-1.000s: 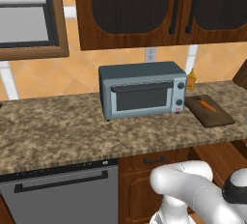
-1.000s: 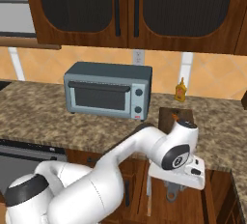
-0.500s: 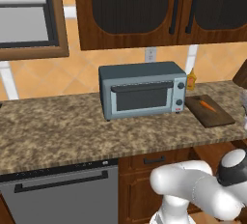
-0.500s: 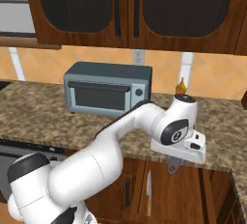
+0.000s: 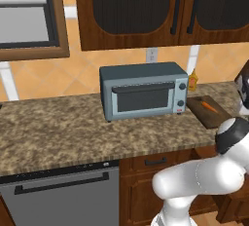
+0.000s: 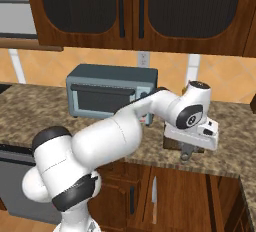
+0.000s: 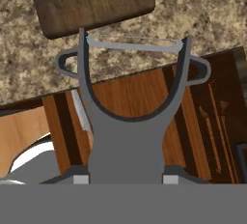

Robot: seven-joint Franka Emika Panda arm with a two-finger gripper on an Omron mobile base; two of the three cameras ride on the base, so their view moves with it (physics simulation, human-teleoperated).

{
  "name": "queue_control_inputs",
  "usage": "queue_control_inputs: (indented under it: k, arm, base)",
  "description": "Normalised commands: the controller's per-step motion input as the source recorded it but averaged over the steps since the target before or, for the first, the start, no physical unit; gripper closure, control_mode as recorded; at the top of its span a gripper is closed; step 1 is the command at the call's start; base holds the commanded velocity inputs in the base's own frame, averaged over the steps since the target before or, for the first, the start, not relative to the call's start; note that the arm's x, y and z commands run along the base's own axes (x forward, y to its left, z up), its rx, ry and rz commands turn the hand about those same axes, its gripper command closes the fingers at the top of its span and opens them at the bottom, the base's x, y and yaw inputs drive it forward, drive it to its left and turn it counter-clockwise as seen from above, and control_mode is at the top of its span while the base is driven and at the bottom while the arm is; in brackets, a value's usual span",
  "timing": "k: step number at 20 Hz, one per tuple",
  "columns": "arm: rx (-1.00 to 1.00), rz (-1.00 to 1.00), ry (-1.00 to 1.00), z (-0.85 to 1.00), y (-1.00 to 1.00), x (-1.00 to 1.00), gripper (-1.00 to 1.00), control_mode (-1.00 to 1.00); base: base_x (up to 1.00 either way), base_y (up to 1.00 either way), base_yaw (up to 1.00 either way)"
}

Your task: Place the appropriate cutting tool for cutting the carrot skin on the cutting board.

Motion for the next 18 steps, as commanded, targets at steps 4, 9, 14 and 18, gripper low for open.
queue_control_inputs:
  k: [4, 9, 14, 18]
  arm:
    - [0.07, -0.01, 0.0, 0.0, 0.0, 0.72, 1.0, -1.0]
    - [0.04, -0.01, 0.0, -0.02, 0.0, 0.61, 1.0, -1.0]
    - [0.0, -0.03, 0.0, -0.23, 0.0, 0.52, 1.0, -1.0]
    - [0.0, -0.02, 0.0, -0.43, 0.04, 0.43, 1.0, -1.0]
  base:
    - [0.0, 0.0, 0.0]
    - [0.0, 0.0, 0.0]
    - [0.0, 0.0, 0.0]
    - [0.0, 0.0, 0.0]
